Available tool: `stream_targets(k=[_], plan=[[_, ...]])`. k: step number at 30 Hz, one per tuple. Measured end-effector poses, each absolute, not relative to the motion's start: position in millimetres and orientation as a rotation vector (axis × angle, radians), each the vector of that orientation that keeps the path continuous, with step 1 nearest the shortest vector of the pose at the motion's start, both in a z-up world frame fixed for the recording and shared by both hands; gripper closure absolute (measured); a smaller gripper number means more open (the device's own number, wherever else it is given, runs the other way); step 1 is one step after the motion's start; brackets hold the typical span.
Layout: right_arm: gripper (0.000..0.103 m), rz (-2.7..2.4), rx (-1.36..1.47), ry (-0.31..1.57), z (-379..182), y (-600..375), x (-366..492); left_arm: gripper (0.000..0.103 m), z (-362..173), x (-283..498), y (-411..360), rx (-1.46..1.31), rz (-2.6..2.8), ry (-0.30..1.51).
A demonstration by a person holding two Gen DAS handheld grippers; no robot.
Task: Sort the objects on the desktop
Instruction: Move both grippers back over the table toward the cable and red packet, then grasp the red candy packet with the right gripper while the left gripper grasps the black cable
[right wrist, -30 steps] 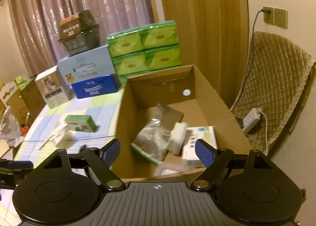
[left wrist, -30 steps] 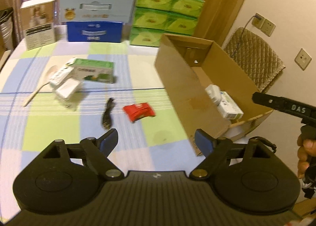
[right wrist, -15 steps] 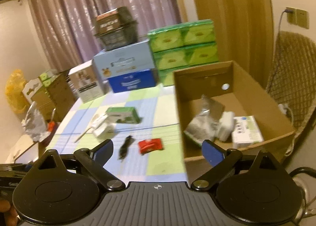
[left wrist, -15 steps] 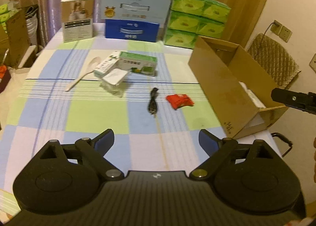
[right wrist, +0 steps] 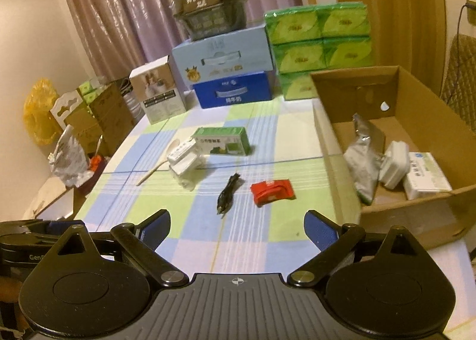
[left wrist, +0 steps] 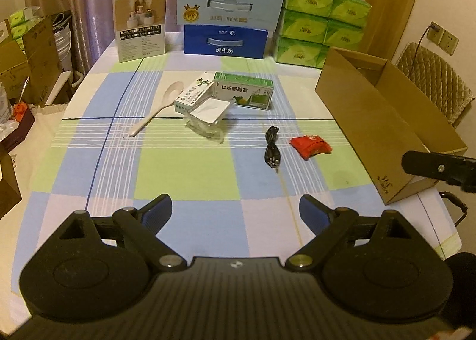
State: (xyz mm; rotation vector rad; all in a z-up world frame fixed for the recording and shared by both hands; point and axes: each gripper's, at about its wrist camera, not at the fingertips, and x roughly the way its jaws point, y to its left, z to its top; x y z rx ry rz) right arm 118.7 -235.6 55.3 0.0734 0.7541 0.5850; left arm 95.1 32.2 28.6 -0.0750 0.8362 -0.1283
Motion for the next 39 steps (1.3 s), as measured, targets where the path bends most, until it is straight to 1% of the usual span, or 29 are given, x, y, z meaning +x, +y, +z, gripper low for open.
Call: stream_targets(k=[9,11,13,14,16,19,21,29,36,38,39], plan=[[0.010,0.550,0.037,0.782,16.1,-207.0,146.7,0.013,3.2,125.7,36.6,-0.038,-0.171,0.849],[0.012,0.539,0.019,0.779,5.6,-201.4,156.2,0.013,-3.9,133.3,38.2,-0.034,-0.180,0.853],[0.018,0.530,-0.004,0.776,-3.8,-196.6,165.2,0.014,-12.4,142.5,40.5,-0.026,-0.185,0.860],[0.020,0.525,-0.024,0.773,-9.0,-192.9,170.4,0.014,-16.0,146.8,41.5,-0.021,-0.186,0.863],[0.025,0.520,-0.057,0.766,-18.4,-186.1,179.9,0.016,-23.4,156.7,43.7,-0.009,-0.191,0.867],[0.028,0.519,-0.111,0.754,-33.9,-174.4,193.9,0.021,-32.5,170.9,45.9,0.010,-0.208,0.862],[0.028,0.522,-0.140,0.750,-42.5,-168.1,201.8,0.023,-37.1,180.4,46.1,0.015,-0.225,0.859],[0.029,0.499,-0.193,0.759,-67.5,-151.8,241.4,0.023,-53.7,207.0,34.2,0.057,-0.316,0.834],[0.029,0.478,-0.196,0.813,-84.7,-154.4,263.7,0.023,-58.9,214.0,38.1,0.049,-0.316,0.843],[0.029,0.473,-0.188,0.823,-85.7,-156.2,264.5,0.023,-60.2,216.0,37.0,0.055,-0.317,0.844],[0.032,0.475,-0.189,0.822,-85.4,-156.4,264.1,0.023,-60.9,217.4,36.6,0.055,-0.318,0.845]])
